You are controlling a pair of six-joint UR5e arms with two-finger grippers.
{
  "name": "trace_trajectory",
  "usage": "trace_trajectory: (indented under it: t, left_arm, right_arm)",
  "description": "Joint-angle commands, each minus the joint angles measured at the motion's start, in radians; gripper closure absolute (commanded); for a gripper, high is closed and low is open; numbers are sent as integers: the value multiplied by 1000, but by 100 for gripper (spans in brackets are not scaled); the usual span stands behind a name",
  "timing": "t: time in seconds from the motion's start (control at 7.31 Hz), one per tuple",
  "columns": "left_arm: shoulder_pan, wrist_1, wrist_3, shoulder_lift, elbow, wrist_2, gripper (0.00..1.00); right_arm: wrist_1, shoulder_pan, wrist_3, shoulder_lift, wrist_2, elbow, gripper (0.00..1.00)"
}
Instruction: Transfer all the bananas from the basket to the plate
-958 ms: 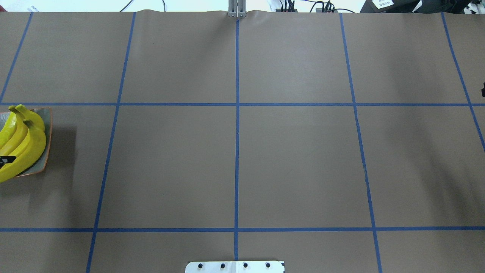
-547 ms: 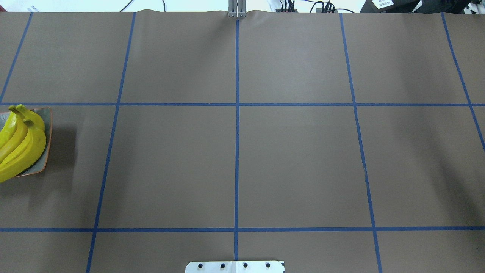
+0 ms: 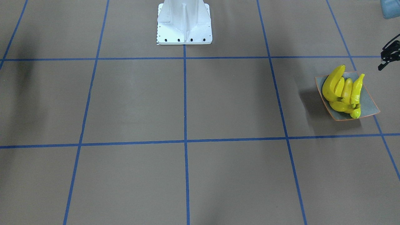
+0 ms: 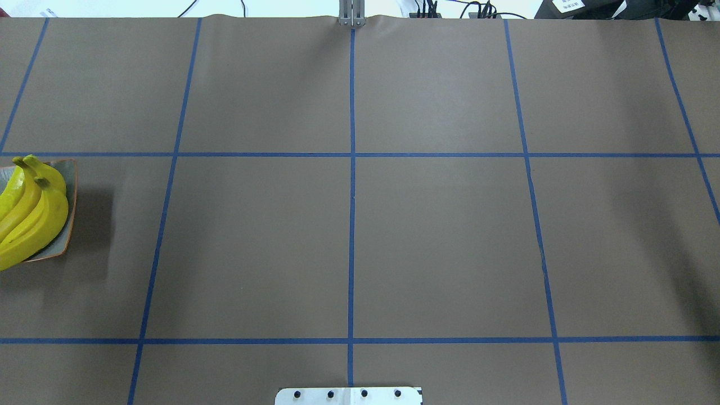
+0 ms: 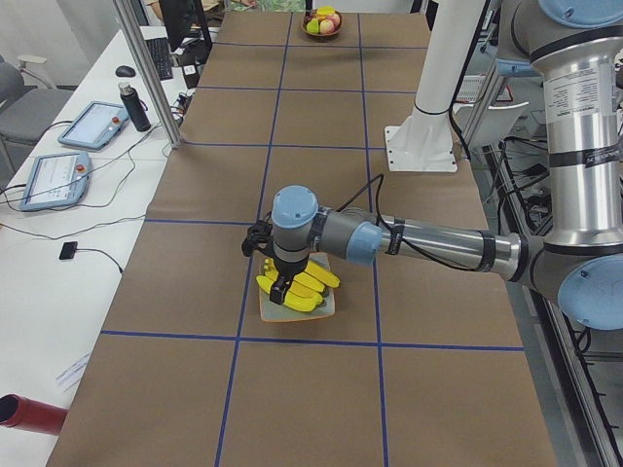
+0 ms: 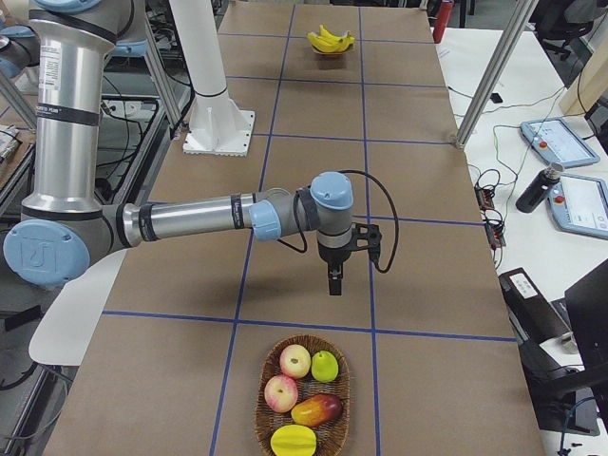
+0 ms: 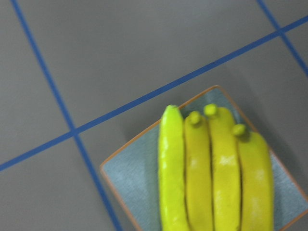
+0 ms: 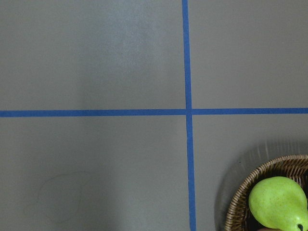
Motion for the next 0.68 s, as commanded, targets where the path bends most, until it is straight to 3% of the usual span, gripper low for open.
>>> trace_trajectory:
  t: [0.0, 0.55]
  left_arm:
    - [-44, 120, 8, -29, 14, 5, 0]
    - [-61, 104, -3, -12, 45, 2, 0]
  right_arm:
    - [0, 43, -109, -56, 49, -1, 0]
    - [6, 85, -146, -123, 53, -1, 0]
